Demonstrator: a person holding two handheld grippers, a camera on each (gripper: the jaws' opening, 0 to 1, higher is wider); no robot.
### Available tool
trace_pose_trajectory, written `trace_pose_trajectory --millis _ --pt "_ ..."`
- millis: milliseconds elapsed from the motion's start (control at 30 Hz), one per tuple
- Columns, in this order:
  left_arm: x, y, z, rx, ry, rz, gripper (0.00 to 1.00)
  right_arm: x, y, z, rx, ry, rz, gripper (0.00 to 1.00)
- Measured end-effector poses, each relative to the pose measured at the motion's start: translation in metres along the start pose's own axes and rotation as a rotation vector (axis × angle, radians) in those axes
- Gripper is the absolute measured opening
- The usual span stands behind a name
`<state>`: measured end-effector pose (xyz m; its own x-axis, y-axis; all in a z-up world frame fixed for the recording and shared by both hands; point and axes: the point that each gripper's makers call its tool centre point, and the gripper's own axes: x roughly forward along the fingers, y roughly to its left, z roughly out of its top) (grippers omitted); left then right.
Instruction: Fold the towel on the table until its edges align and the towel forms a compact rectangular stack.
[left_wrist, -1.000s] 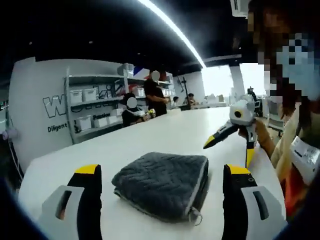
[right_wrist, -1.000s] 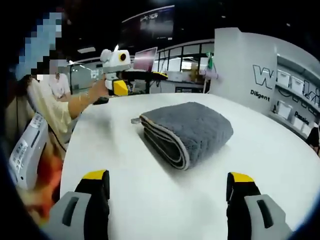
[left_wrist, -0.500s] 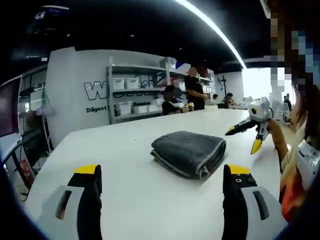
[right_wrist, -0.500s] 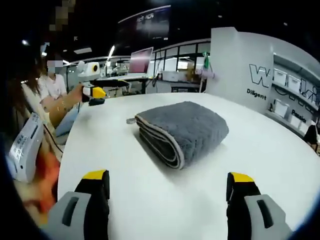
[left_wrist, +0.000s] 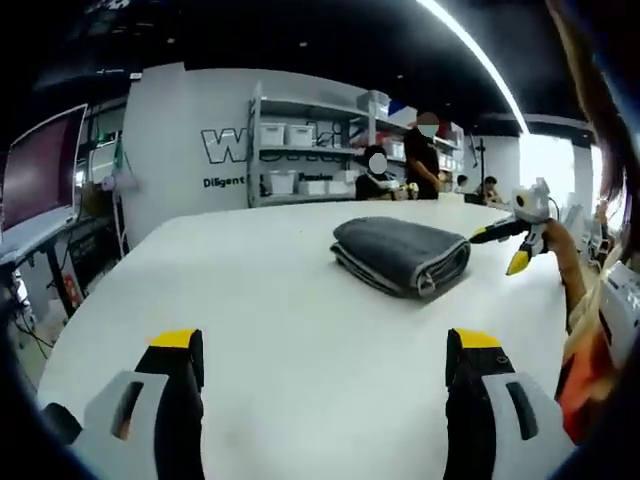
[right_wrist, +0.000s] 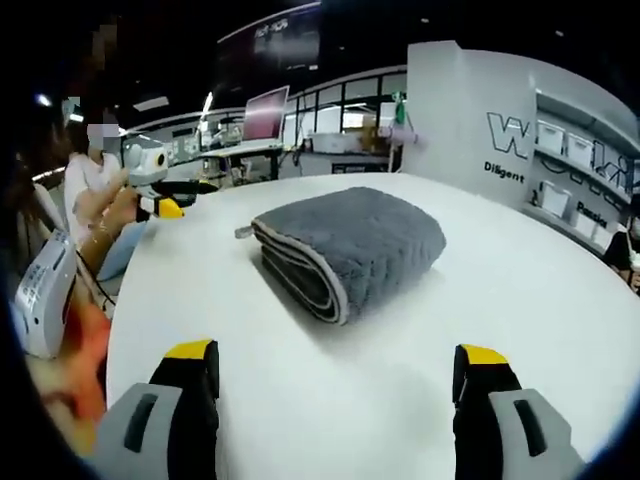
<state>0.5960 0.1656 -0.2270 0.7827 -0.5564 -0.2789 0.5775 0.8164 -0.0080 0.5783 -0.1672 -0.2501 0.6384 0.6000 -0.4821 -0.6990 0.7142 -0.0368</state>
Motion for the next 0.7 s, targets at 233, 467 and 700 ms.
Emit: trace_pose_trajectory --millis 233,467,700 --pt "-0.007 0.001 -0.009 -0.03 0.005 0.001 0.99 0.0 -0.002 -0.002 0.011 0.008 0.0 0.99" --pt "-0.014 0.005 -0.004 -0.044 -0.031 0.004 0.99 0.001 0.0 -0.001 0.035 -0.001 0.015 0.99" --pt "-0.016 0.002 0.005 -0.036 -0.068 -0.001 0.99 0.002 -0.001 -0.003 0.043 0.007 0.014 0.99"
